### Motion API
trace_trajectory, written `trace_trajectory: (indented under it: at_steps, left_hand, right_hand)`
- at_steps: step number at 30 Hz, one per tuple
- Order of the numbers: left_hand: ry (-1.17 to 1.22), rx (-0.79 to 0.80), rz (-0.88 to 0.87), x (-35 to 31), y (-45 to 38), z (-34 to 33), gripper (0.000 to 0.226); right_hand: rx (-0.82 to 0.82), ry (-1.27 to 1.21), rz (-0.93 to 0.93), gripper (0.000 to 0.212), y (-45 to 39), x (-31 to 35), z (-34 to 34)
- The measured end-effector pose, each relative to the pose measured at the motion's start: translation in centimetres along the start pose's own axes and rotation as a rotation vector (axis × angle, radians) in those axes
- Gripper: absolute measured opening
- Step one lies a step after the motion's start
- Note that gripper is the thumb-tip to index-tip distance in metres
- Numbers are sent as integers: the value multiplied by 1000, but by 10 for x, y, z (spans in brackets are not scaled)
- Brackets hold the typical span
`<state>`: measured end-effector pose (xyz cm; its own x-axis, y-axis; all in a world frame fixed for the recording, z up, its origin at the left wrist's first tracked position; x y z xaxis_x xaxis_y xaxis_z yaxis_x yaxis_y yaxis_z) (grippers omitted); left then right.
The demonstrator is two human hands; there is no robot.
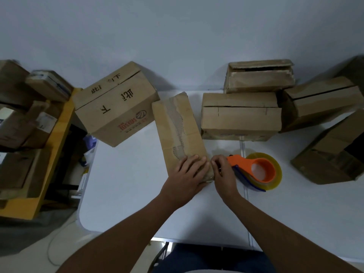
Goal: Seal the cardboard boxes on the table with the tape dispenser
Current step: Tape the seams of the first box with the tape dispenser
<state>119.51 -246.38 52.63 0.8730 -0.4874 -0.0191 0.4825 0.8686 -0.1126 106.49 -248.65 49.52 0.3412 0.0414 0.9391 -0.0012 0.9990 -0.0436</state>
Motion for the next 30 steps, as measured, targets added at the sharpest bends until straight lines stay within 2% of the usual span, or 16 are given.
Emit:
trace_trajectory:
  at_steps: [3,7,11,14,16,19,25,30]
  left_hand:
    - [-3,1,5,0,-1,3,56]
    - [-13,-8,14,-1,-1,7,57]
    - [-14,-1,7,-2,-2,9,56]
    - [-14,15,4,-2,0,5,57]
    - [-20,18,6,0,0,2,58]
    - [-18,7,12,0,0,2,59]
    - [-12,21,8,-1,-1,4,58]
    - [19,87,17,0,-1,4,62]
  right_hand:
    - [5,-39,-33,12,-2,-5,-5]
    - [29,-80,-187,11,-4,-21,-10]
    - [145,-24,-241,25,-8,-24,-9]
    - [43,-56,-259,28,11,-20,12]
    - [83,-88,-178,33,28,-5,19]
    - [299,-7,-14,46,36,17,18]
    - [641,342,133,40,-1,27,19]
    - [591,497,143,47,1,28,-2]
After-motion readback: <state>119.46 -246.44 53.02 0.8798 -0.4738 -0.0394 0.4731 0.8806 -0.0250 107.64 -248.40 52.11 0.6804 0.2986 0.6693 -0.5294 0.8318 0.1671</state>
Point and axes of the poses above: each hand's wrist, its own y-axis away from the middle knuckle, its own z-axis out of the back of the hand, x = y × z, the point moved 7 cm from there along -y, towards the middle knuckle, and after that the axes turned 10 degrees about z, right-handed, at the moved point
